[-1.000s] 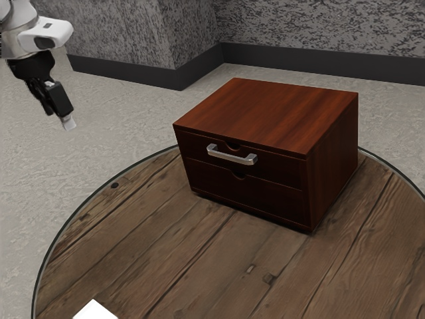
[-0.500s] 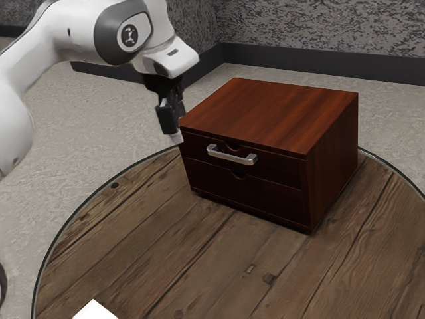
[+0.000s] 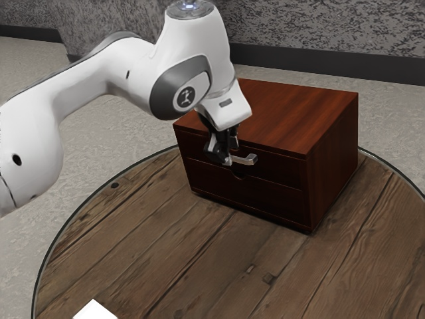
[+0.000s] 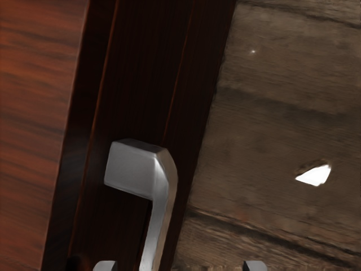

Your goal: Pull the drawer handle with one arm to open the drawer

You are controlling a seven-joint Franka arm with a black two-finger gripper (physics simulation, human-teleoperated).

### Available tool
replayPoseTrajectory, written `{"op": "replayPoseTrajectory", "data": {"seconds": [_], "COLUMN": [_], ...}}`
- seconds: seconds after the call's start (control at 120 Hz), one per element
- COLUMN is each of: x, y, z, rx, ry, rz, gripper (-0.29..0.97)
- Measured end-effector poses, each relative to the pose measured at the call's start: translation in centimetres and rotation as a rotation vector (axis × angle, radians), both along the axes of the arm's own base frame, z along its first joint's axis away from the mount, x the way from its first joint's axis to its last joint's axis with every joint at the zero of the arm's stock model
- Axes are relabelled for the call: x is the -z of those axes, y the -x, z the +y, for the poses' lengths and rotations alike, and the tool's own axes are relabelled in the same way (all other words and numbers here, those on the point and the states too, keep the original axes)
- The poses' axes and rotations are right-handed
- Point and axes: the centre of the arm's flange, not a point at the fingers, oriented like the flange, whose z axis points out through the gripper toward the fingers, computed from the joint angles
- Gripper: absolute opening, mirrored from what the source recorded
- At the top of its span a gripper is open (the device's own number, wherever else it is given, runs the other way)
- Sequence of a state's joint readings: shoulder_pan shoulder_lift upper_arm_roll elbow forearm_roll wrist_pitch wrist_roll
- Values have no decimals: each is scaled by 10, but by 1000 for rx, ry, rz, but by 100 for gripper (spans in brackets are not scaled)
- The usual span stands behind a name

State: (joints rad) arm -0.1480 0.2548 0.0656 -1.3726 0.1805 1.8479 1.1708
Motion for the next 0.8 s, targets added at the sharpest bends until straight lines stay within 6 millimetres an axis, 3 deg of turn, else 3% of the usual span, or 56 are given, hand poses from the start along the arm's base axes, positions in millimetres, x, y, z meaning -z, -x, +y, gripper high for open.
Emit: {"op": "replayPoseTrajectory", "data": {"seconds": [0.142,0.317,0.55,0.642,0.75,0.8], "x": [16,6,26,35,44,41], "y": [4,4,-5,-6,-9,-8], "z": [19,23,15,5,3,-5], "rx": [-11,4,10,15,-8,-8], "ry": [-15,-49,-42,-32,-31,-28], "rz": [0,-54,-57,-48,-47,-54], "gripper": [21,20,19,10,26,21]}}
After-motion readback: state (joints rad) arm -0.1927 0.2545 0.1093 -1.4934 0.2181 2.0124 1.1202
